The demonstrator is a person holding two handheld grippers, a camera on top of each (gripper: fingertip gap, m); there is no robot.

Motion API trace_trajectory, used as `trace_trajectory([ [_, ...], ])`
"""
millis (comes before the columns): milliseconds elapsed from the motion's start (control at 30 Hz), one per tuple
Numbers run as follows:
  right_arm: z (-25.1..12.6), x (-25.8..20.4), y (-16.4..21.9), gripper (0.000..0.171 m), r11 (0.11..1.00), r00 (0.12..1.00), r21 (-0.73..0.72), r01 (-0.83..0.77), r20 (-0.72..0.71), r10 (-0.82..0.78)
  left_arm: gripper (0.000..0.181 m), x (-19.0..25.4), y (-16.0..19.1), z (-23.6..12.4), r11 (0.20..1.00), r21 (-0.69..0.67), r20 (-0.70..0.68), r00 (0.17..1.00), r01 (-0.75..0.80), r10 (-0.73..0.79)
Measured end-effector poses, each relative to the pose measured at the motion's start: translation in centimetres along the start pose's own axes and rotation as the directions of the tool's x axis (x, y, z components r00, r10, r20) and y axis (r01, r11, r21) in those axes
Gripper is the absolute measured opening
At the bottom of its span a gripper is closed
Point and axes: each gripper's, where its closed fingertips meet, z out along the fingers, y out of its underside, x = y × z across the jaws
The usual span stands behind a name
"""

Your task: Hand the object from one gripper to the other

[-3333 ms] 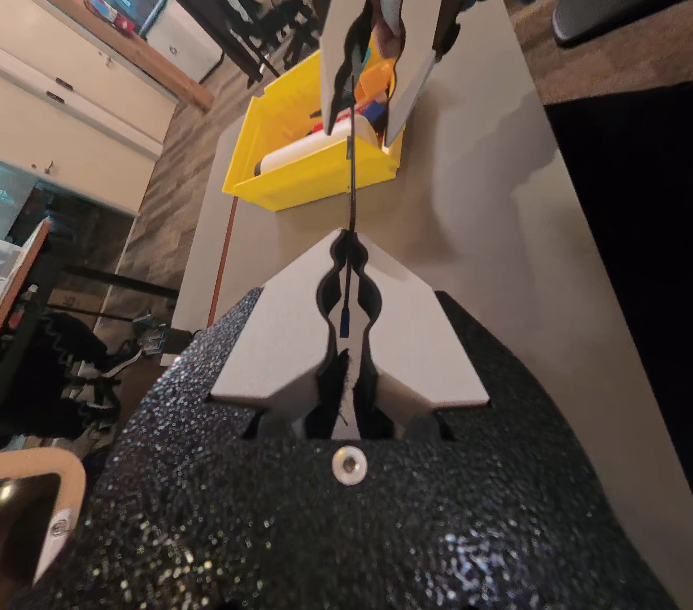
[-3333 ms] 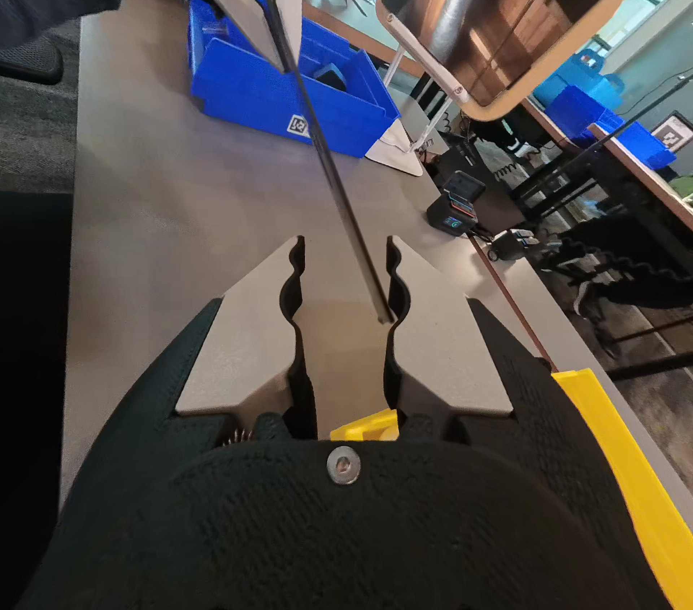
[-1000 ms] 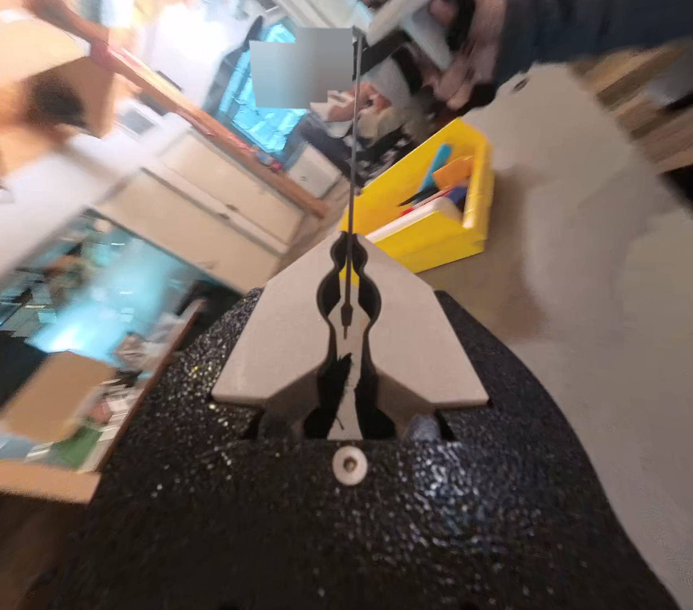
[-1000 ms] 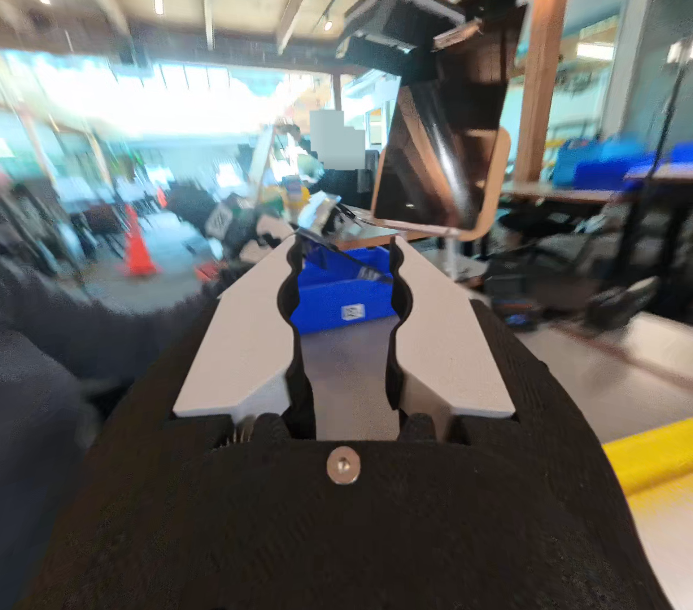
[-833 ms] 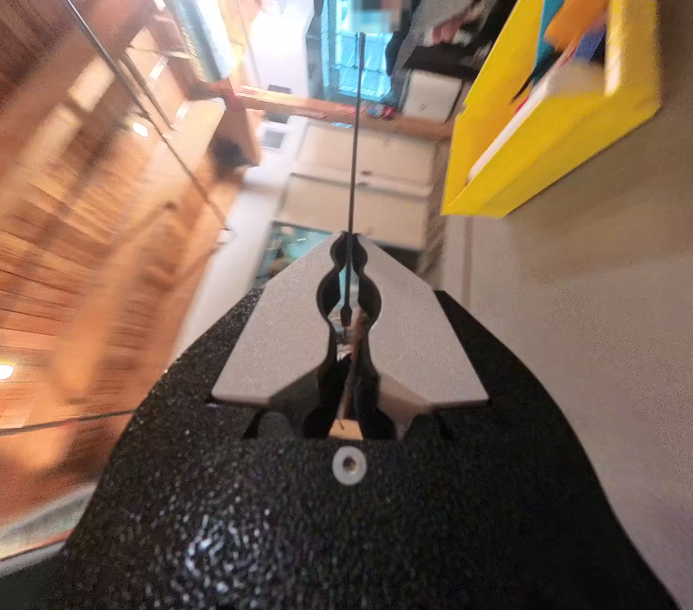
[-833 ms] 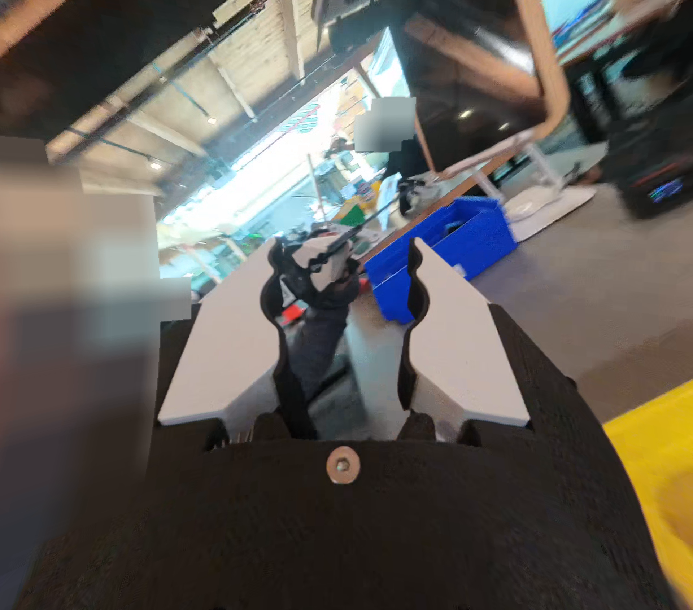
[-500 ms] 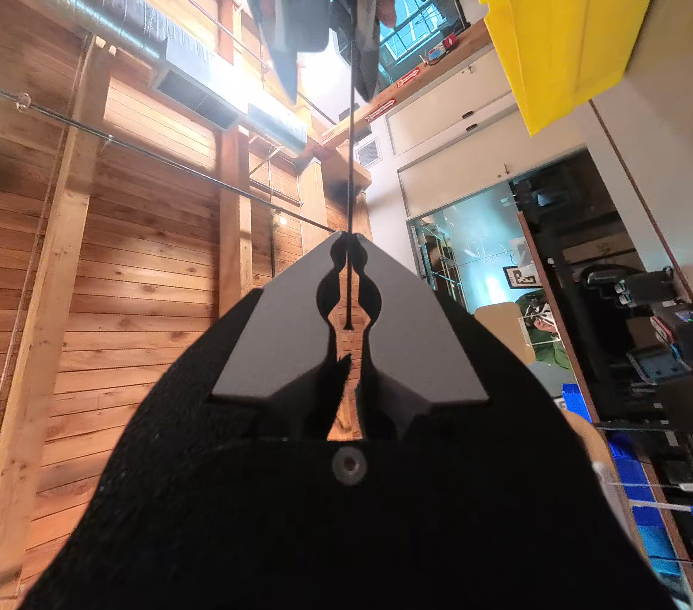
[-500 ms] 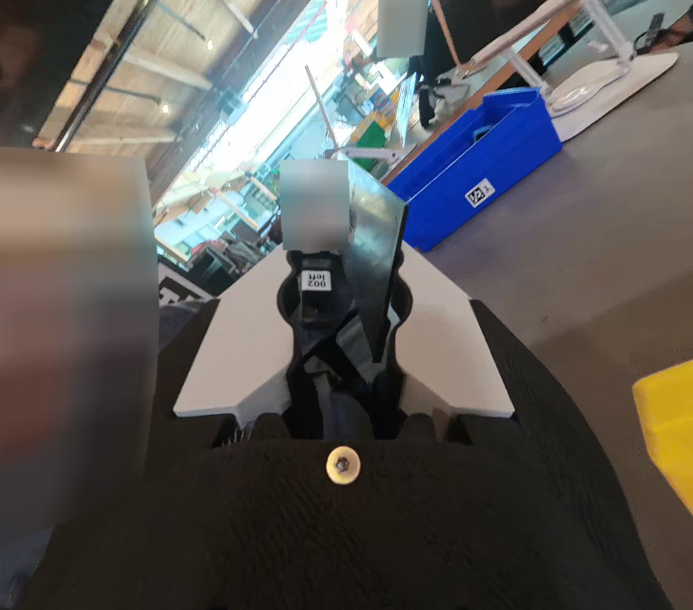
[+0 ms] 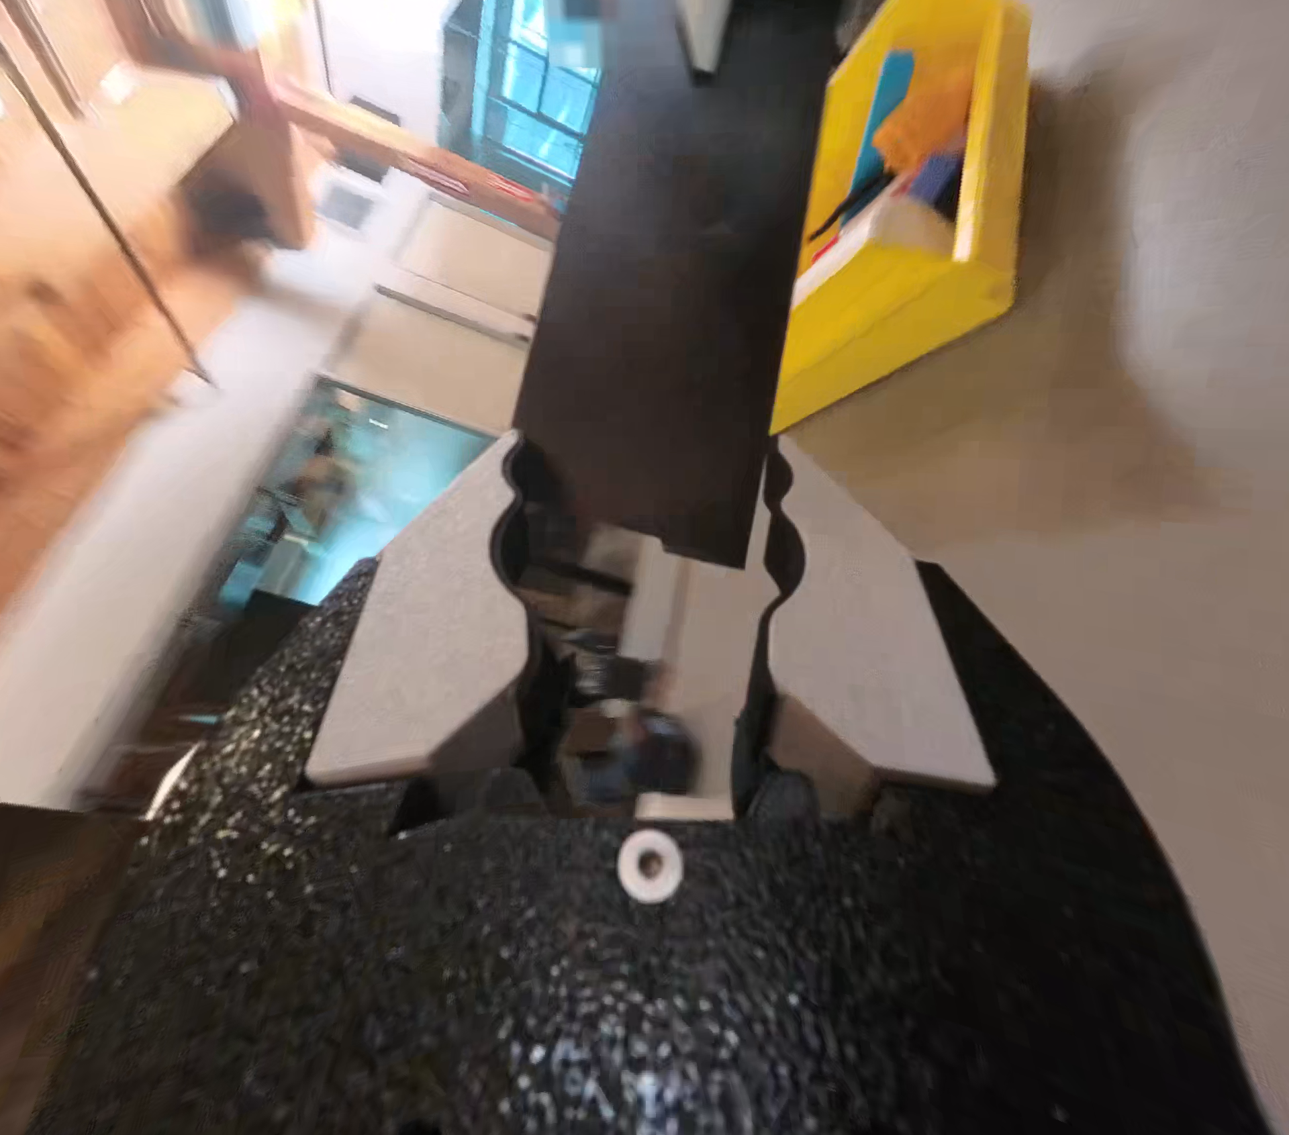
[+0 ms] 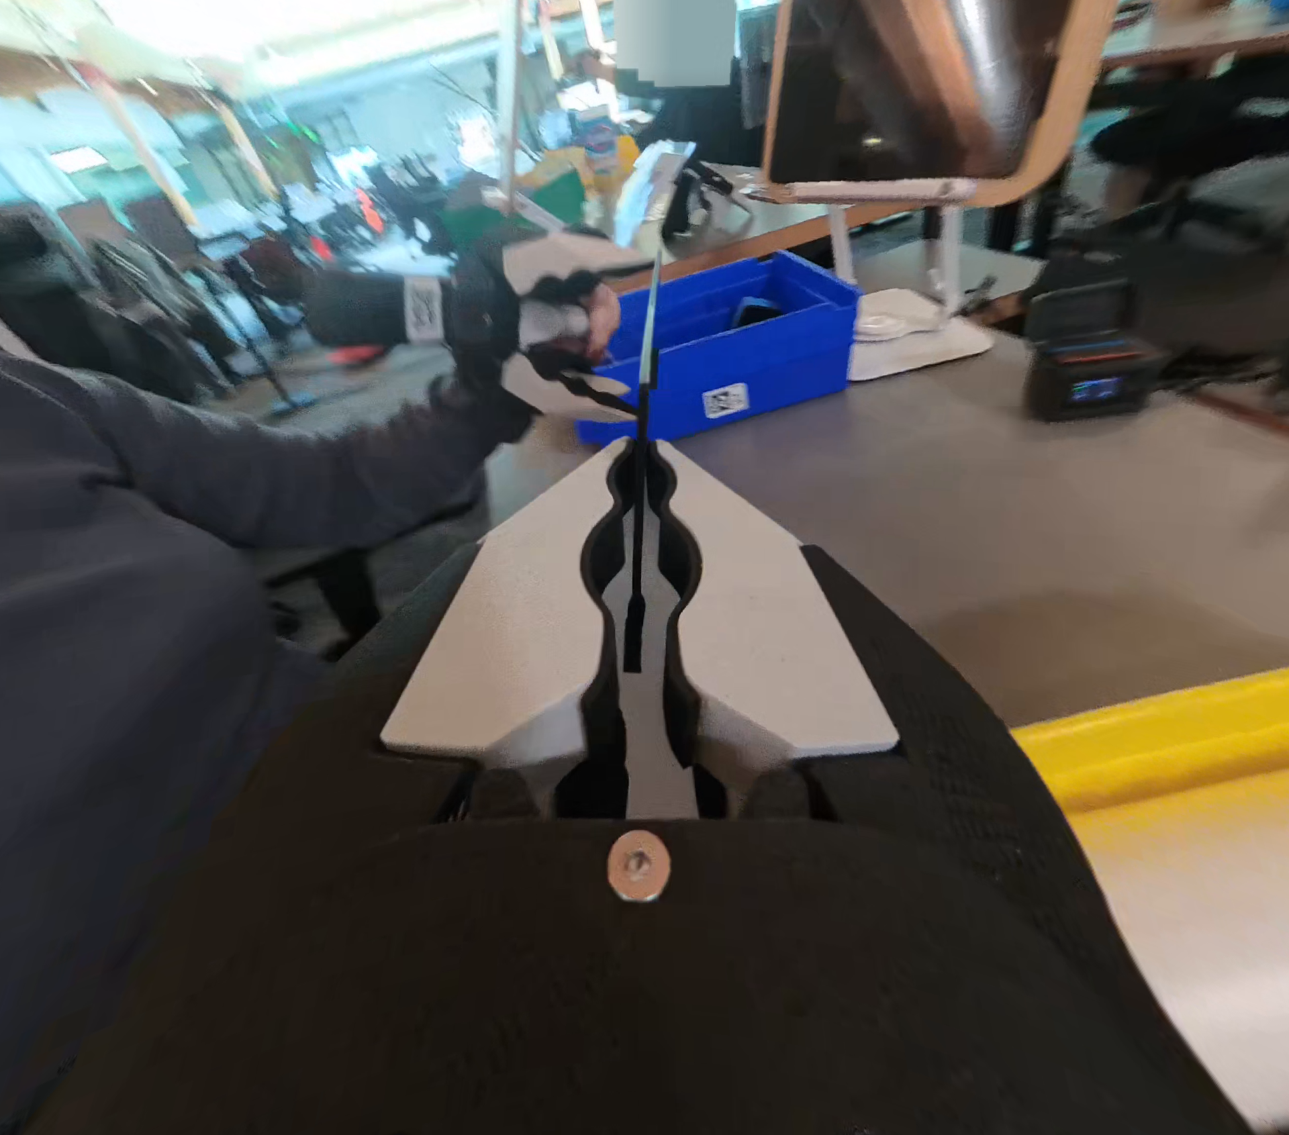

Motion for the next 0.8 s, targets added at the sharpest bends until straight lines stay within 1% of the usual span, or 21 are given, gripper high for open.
trace_trajectory([
  [33,-0.1,0.2,0.2,0.000,0.998,0.998,-0.024,0.063,-0.027,-0.064,0.073,-0.3,0.2,0.0,0.990,0.013,-0.025,0.990,0.140,-0.139],
  [67,-0.1,-0.1,0.5,0.000,0.990,0.991,-0.046,0.133,-0.026,-0.134,0.079,-0.6,0.3,0.0,0.960,0.025,-0.058,0.959,0.278,-0.277],
  [100,0.0,-0.7,0.5,0.000,0.978,0.979,-0.051,0.204,-0.015,-0.205,0.084,-0.9,0.3,0.0,0.910,0.033,-0.095,0.907,0.414,-0.410],
  [133,0.1,-1.3,0.5,0.000,0.962,0.963,-0.051,0.268,-0.006,-0.269,0.091,-0.9,0.2,0.0,0.843,0.040,-0.152,0.837,0.537,-0.526],
  [167,0.2,-1.7,0.4,0.000,0.946,0.947,-0.052,0.320,-0.003,-0.321,0.093,-0.6,-0.4,-0.2,0.764,0.050,-0.241,0.750,0.644,-0.616],
  [200,0.4,-2.1,0.4,0.000,0.923,0.924,-0.052,0.382,-0.003,-0.382,0.093,-0.2,-1.3,-0.6,0.679,0.053,-0.347,0.651,0.732,-0.675],
  [267,0.7,-3.0,0.4,0.000,0.854,0.855,-0.046,0.518,-0.003,-0.518,0.093,0.5,-2.9,-1.5,0.530,0.018,-0.524,0.459,0.848,-0.717],
  [300,0.9,-3.5,0.4,0.000,0.817,0.818,-0.040,0.575,-0.003,-0.575,0.094,0.8,-3.2,-1.7,0.484,-0.020,-0.570,0.388,0.875,-0.725],
  [333,1.0,-4.0,0.2,0.000,0.783,0.783,-0.019,0.622,-0.001,-0.622,0.094,1.2,-3.0,-1.7,0.468,-0.051,-0.581,0.355,0.882,-0.733],
  [367,1.1,-4.6,0.0,0.000,0.759,0.759,0.007,0.651,0.000,-0.651,0.093,1.6,-2.8,-1.5,0.479,-0.070,-0.575,0.357,0.875,-0.736],
  [400,1.2,-5.0,-0.2,0.000,0.745,0.745,0.025,0.667,0.001,-0.667,0.090,2.1,-2.6,-1.3,0.511,-0.076,-0.568,0.384,0.856,-0.728],
  [467,1.4,-5.5,-0.3,0.000,0.704,0.704,0.025,0.710,-0.003,-0.710,0.075,2.8,-2.8,-1.1,0.592,-0.054,-0.556,0.468,0.804,-0.686],
  [567,2.0,-5.4,0.3,0.000,0.659,0.659,-0.043,0.751,-0.011,-0.752,0.030,3.7,-2.9,-0.7,0.734,-0.030,-0.516,0.618,0.679,-0.593],
  [633,2.3,-5.4,0.5,0.002,0.662,0.663,-0.062,0.747,-0.010,-0.749,0.000,4.0,-2.3,-0.4,0.828,-0.038,-0.463,0.725,0.559,-0.511],
  [667,2.5,-5.0,0.1,0.008,0.667,0.666,-0.063,0.742,-0.049,-0.745,0.000,4.0,-2.1,-0.4,0.859,-0.036,-0.441,0.763,0.510,-0.472],
  [700,2.4,-4.5,-0.5,0.018,0.677,0.671,-0.050,0.734,-0.098,-0.735,0.000,3.5,-2.1,-0.3,0.883,-0.018,-0.404,0.804,0.469,-0.436],
  [733,2.3,-4.3,-0.9,0.035,0.698,0.690,-0.029,0.715,-0.126,-0.713,0.000,2.9,-2.1,-0.2,0.907,0.008,-0.350,0.851,0.420,-0.391],
  [800,1.9,-3.2,-2.4,0.059,0.776,0.764,0.023,0.630,-0.196,-0.614,0.000,1.4,-2.1,-0.2,0.955,0.045,-0.227,0.934,0.292,-0.275],
])
